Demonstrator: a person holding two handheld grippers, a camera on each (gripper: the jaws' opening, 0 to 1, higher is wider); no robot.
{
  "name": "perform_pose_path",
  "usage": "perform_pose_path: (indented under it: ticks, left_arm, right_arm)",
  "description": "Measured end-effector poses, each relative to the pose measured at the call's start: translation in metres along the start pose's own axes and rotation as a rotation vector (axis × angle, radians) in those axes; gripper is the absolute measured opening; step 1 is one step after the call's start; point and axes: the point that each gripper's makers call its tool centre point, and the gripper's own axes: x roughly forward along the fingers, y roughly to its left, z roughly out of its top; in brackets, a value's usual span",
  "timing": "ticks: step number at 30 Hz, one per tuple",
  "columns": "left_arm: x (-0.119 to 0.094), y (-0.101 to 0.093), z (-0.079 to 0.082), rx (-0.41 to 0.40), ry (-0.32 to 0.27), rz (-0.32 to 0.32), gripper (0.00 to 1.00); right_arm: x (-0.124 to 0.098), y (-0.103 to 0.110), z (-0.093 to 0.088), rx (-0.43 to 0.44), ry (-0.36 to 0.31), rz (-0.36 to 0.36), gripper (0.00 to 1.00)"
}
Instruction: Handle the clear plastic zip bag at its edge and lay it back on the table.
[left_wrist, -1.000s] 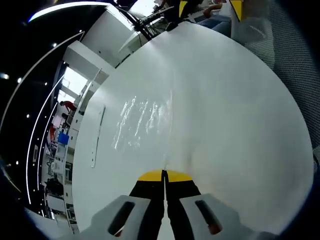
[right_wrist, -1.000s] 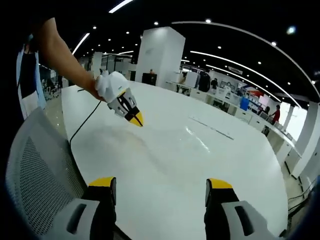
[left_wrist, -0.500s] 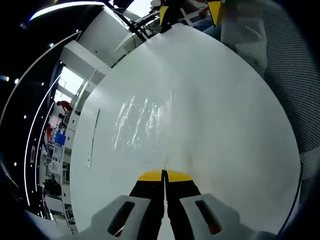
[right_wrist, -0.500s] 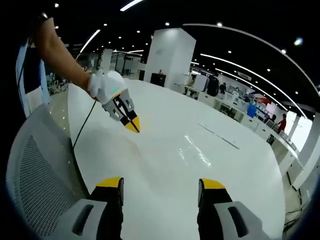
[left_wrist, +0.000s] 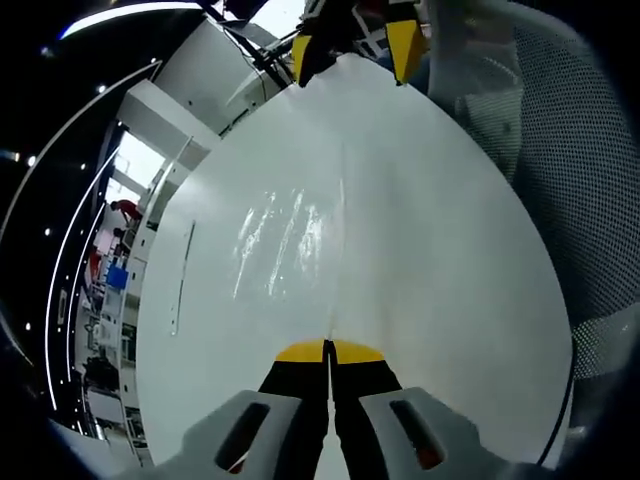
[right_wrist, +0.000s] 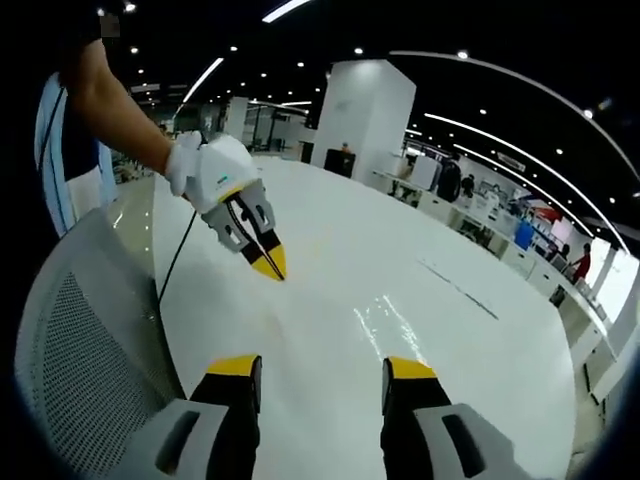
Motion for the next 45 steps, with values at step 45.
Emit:
perform_pose_path:
  ticks: [45]
  left_arm:
    - [-0.029,-0.034,0.033,-0.018,-0.001,-0.095,0.0]
  right_arm:
    - [0.041,0.049,0.002,-0.214,0.09,0.193,0.06]
